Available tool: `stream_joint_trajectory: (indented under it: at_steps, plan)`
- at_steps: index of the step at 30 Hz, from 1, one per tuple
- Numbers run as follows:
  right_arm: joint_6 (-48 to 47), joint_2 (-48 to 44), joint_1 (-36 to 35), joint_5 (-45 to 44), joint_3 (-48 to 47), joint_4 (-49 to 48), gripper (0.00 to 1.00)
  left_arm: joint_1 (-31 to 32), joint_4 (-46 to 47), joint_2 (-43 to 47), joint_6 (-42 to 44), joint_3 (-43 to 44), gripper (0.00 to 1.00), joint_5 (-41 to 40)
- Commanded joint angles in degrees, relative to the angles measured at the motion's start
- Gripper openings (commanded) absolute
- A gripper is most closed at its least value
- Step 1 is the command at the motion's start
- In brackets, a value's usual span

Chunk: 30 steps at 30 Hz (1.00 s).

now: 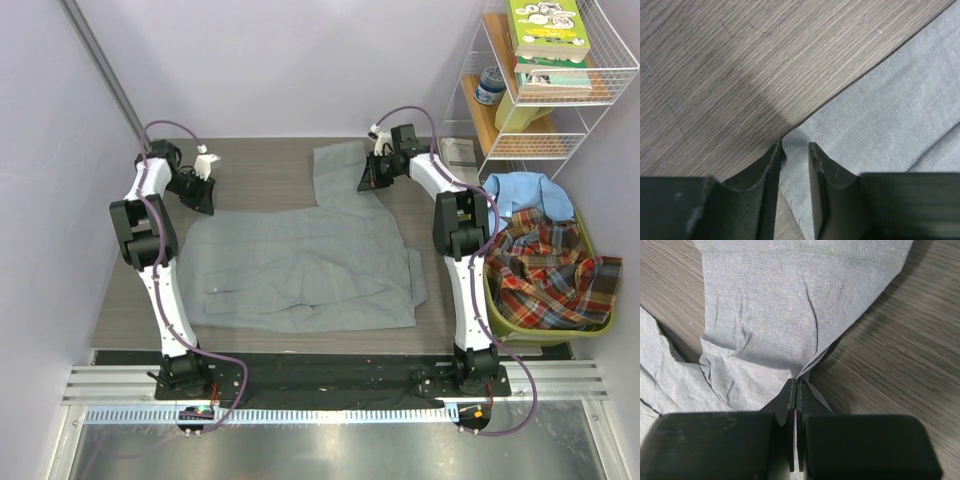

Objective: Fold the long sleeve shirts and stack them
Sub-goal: Fold the shirt

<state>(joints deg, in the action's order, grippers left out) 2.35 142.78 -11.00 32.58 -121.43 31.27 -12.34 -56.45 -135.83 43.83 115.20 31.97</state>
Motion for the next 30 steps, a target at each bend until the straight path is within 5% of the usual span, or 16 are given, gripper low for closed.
stream_joint_trajectory:
  at_steps: [1,8,22,30]
  plan:
    - [0.20,-2.85,-0.07,2.14,-2.32,-0.94,0.01,-0.41,-0.68,1.00,0.11,-0.41,0.26,1.17]
    - [0.02,-7.68,0.19,3.63,-0.22,-1.21,0.01,-1.37,0.28,4.78,0.46,-2.08,0.00,1.70]
    - [-0.68,-17.00,0.37,4.86,7.16,-0.68,0.01,-2.95,3.98,15.67,3.80,-10.95,0.00,5.82]
    - [-2.09,-22.71,0.37,5.92,13.14,1.43,0.01,-3.66,-0.85,23.76,16.44,-17.98,0.00,8.37]
